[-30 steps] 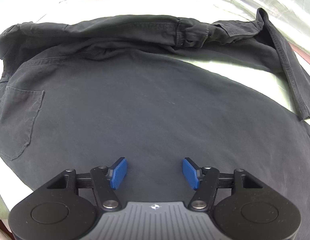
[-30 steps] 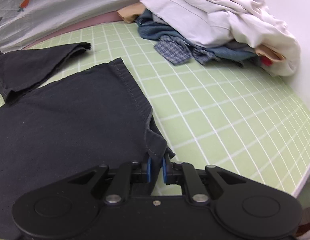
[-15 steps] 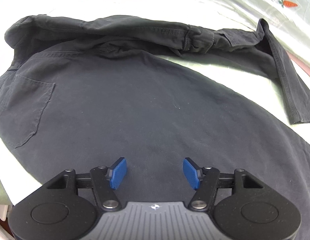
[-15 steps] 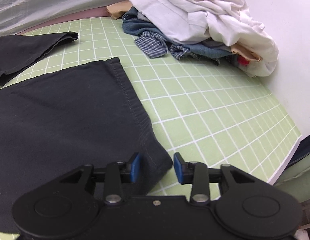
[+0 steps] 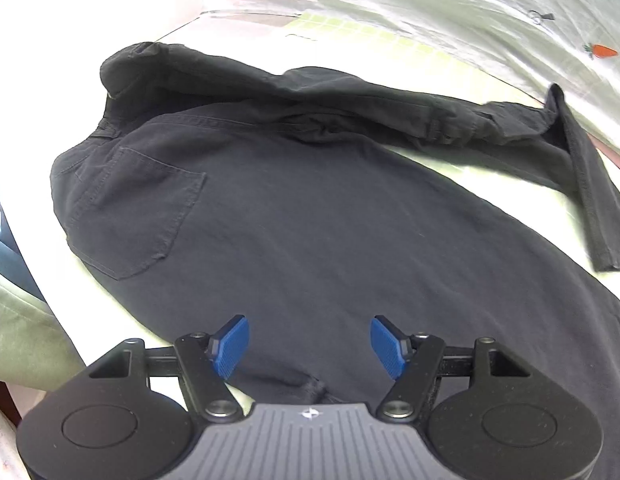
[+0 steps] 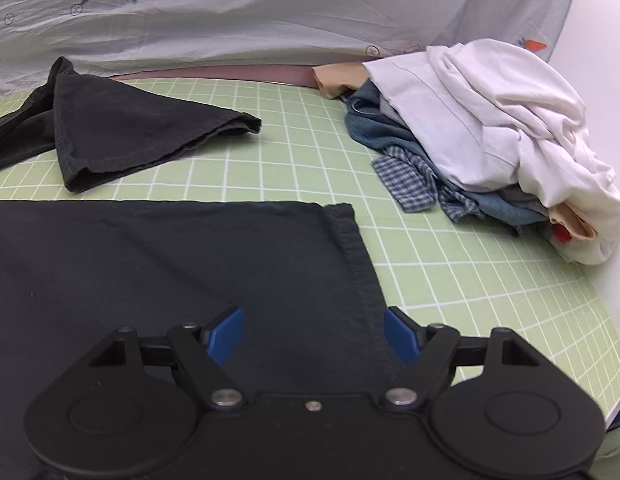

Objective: Fold clothes

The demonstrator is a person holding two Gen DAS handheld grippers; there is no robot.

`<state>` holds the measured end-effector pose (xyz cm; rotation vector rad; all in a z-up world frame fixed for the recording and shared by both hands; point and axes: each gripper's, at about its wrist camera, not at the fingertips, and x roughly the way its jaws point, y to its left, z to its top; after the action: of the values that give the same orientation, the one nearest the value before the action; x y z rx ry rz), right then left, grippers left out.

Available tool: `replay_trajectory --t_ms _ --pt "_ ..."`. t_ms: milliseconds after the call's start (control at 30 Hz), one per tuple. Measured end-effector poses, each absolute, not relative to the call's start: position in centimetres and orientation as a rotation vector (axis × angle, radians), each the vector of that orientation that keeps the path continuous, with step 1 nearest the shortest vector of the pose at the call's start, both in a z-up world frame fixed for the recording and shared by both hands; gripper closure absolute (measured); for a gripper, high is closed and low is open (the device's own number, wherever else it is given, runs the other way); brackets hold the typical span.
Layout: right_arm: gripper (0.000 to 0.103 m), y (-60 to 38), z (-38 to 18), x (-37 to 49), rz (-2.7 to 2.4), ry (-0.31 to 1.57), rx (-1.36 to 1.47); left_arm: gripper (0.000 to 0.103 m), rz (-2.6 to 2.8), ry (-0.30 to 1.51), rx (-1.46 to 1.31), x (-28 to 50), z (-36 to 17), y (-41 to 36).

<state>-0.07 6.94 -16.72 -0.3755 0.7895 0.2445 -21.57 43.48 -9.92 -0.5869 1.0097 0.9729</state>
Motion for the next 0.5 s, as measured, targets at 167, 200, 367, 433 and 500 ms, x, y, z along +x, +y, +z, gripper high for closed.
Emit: replay_trajectory --t_ms 167,200,367,433,500 --pt "0.025 10.2 -16.0 -0.6 0.242 0.796 -0.279 0.034 0.969 0.958 -0.615 -22.0 -9.8 48.8" --pt "0.025 11.0 -16.1 -0.7 0.231 0.799 -0.262 0.034 0.958 0.96 -0.612 -21.8 -9.8 50.2" --pt "0.025 16.4 -16.4 -1.8 0.141 0.806 -0.229 0.032 0.862 0.976 -0.56 -20.7 -10.2 57.0" --pt "0.025 18.5 -16.7 -2.3 0.118 0.817 -0.213 0.032 0.817 0.963 -0.573 -20.3 -10.5 59.5" --pt "0.025 20.8 -17.1 -2.9 0.098 0.829 -0.213 0.032 0.767 0.945 -0.605 -19.9 -10.8 61.8"
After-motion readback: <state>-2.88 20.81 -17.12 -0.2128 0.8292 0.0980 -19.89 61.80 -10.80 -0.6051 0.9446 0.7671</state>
